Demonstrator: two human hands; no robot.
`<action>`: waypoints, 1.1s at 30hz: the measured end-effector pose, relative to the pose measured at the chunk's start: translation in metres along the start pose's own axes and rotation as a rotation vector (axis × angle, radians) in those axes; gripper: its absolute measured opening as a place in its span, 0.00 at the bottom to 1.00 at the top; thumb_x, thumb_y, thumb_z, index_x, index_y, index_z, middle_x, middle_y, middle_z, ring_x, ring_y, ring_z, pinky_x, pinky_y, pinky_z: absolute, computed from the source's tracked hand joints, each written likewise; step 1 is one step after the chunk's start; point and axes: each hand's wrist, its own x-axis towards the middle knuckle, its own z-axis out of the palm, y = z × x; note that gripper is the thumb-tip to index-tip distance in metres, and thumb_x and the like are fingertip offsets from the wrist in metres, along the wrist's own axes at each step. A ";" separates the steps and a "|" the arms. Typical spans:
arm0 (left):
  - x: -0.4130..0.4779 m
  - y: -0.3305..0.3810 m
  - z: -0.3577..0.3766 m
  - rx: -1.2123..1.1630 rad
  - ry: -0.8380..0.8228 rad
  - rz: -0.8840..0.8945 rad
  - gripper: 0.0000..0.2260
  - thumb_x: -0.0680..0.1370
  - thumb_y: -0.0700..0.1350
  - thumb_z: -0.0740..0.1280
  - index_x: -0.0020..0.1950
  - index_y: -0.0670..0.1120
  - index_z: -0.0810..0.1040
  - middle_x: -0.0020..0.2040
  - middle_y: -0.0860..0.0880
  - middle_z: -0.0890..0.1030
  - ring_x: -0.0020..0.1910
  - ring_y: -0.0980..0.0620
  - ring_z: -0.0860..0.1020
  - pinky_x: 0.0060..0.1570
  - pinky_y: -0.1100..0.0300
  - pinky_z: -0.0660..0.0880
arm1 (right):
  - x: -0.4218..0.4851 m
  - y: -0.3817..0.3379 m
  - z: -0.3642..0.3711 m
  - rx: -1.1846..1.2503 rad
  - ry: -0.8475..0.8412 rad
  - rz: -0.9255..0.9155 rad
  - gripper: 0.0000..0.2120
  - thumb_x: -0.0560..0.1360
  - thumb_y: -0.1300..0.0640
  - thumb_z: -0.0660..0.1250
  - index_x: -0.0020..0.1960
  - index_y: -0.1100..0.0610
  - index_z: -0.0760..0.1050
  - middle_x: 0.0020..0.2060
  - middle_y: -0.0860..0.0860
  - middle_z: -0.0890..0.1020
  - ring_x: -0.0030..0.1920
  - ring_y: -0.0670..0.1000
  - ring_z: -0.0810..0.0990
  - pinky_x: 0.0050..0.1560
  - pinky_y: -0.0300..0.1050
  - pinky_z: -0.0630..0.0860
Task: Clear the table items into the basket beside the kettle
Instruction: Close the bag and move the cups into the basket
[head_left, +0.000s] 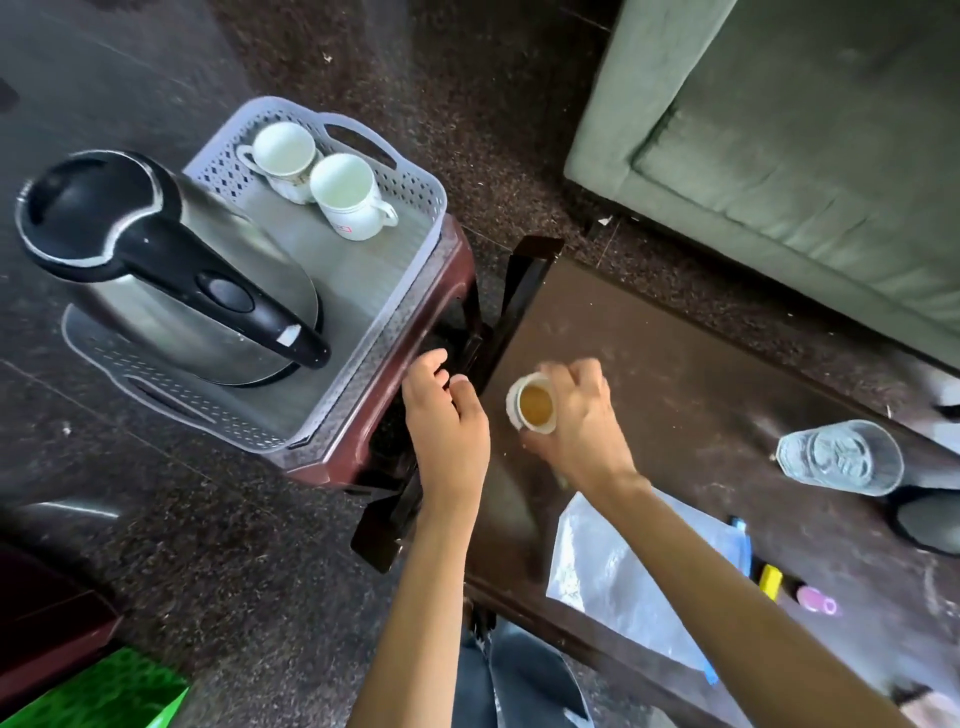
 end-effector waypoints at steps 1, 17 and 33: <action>0.008 0.006 -0.004 -0.006 0.028 0.012 0.13 0.80 0.38 0.58 0.64 0.41 0.70 0.61 0.46 0.74 0.57 0.56 0.74 0.53 0.69 0.69 | 0.010 -0.011 -0.011 0.044 0.048 -0.028 0.33 0.62 0.58 0.78 0.64 0.57 0.71 0.56 0.57 0.68 0.56 0.59 0.71 0.57 0.50 0.73; 0.112 0.051 -0.033 -0.099 0.294 -0.036 0.13 0.77 0.33 0.56 0.62 0.35 0.68 0.61 0.41 0.71 0.55 0.54 0.69 0.52 0.71 0.62 | 0.174 -0.176 -0.055 0.021 -0.122 -0.385 0.37 0.63 0.60 0.79 0.69 0.56 0.68 0.62 0.59 0.68 0.57 0.55 0.76 0.61 0.41 0.71; 0.142 0.031 -0.020 -0.034 0.230 -0.166 0.16 0.77 0.35 0.55 0.65 0.33 0.67 0.65 0.37 0.70 0.65 0.43 0.69 0.53 0.70 0.60 | 0.205 -0.154 -0.007 -0.271 -0.019 -0.290 0.35 0.67 0.62 0.77 0.65 0.60 0.60 0.64 0.57 0.69 0.64 0.58 0.72 0.58 0.49 0.73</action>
